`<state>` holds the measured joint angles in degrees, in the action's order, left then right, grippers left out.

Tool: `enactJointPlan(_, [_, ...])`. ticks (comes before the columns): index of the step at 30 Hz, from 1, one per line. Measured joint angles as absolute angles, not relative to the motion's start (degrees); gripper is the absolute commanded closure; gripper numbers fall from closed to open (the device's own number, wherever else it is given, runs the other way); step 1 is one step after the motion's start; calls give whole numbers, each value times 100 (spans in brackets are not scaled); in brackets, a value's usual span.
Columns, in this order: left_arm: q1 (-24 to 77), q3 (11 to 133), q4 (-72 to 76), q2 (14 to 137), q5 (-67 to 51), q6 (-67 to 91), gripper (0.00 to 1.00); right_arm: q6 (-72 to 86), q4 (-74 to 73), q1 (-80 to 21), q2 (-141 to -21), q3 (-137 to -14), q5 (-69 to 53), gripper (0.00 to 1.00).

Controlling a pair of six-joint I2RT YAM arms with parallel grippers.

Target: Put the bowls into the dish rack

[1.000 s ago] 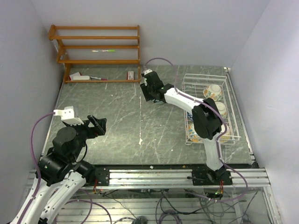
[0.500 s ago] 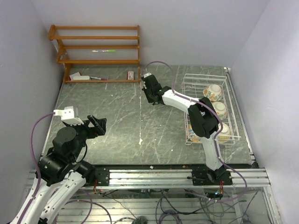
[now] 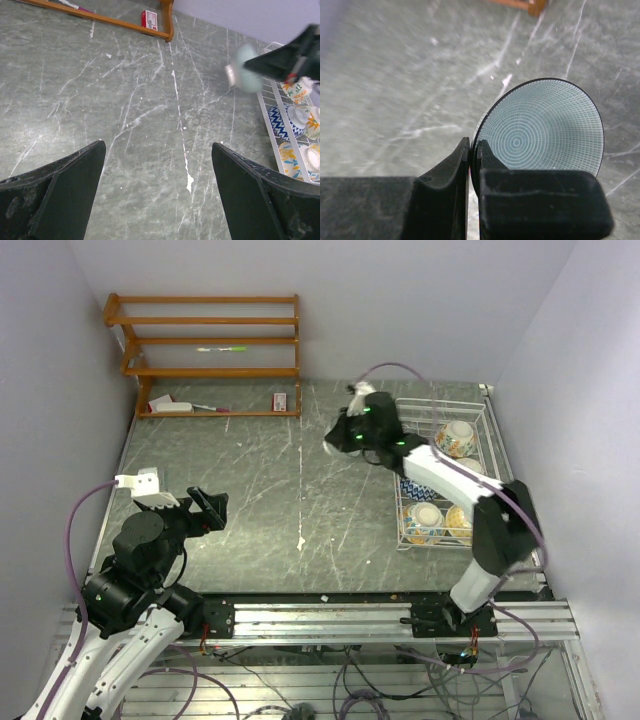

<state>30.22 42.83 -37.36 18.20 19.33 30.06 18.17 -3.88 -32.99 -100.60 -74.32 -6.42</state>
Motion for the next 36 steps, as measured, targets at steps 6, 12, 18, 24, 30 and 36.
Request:
enactJointPlan(6, [3026,4283,-3758,1835,1944,3006,2,2871,961,-1846,-8569,-6163,-1940,100])
enactJointPlan(12, [3033,4283,-3763,1839,1955,3009,2,3699,1929,-676,-8171,-5343,-2858,100])
enactJointPlan(18, [3039,4283,-3765,1863,1957,3017,2,4845,3118,207,-8503,-4521,-3913,99])
enactJointPlan(24, [3046,4283,-3765,1870,1979,3033,2,5625,4066,626,-8766,-4187,-4307,99])
enactJointPlan(30, [3048,4283,-3767,1872,1992,3037,2,6423,5216,878,-9443,-4167,-4556,99])
enactJointPlan(36, [3048,4283,-3767,1872,1994,3044,2,7168,6106,1109,-10178,-4241,-4628,98])
